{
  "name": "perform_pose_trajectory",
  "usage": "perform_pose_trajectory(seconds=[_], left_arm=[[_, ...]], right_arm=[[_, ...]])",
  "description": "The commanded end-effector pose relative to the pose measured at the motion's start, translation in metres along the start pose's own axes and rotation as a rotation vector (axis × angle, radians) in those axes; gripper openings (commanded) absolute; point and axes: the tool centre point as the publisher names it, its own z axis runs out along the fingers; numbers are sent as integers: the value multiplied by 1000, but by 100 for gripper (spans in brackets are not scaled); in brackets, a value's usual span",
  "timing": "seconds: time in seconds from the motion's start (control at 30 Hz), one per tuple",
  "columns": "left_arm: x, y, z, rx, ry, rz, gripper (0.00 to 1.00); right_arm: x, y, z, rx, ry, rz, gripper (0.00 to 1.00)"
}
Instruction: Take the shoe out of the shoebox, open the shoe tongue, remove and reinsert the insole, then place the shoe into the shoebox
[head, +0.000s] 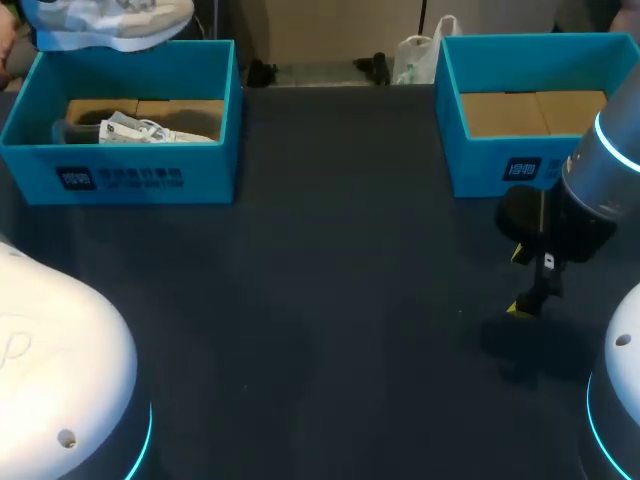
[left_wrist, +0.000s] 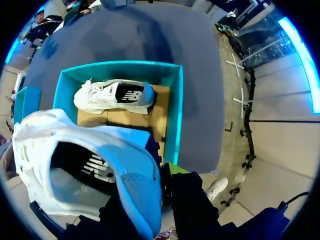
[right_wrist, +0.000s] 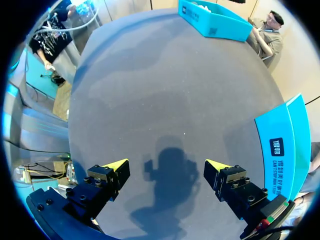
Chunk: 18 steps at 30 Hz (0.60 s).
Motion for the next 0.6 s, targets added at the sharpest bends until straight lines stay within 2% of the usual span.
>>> perform_pose_trajectory(seconds=[0.03,0.13,0.5,0.53,0.6], left_arm=[[-4,0,18,-2,17,9,0],[-4,5,25,12,36,4,0],[-4,5,25,12,36,4,0],[-8,3,28,-18,52,-6,0],[-11,3,37,-12,51,-3,0]], right_arm=[[1,0,0,1,-2,0,100],[1,0,0,1,-2,0,100],[1,0,0,1,-2,0,100],[1,0,0,1,-2,0,100],[1,0,0,1,-2,0,100]])
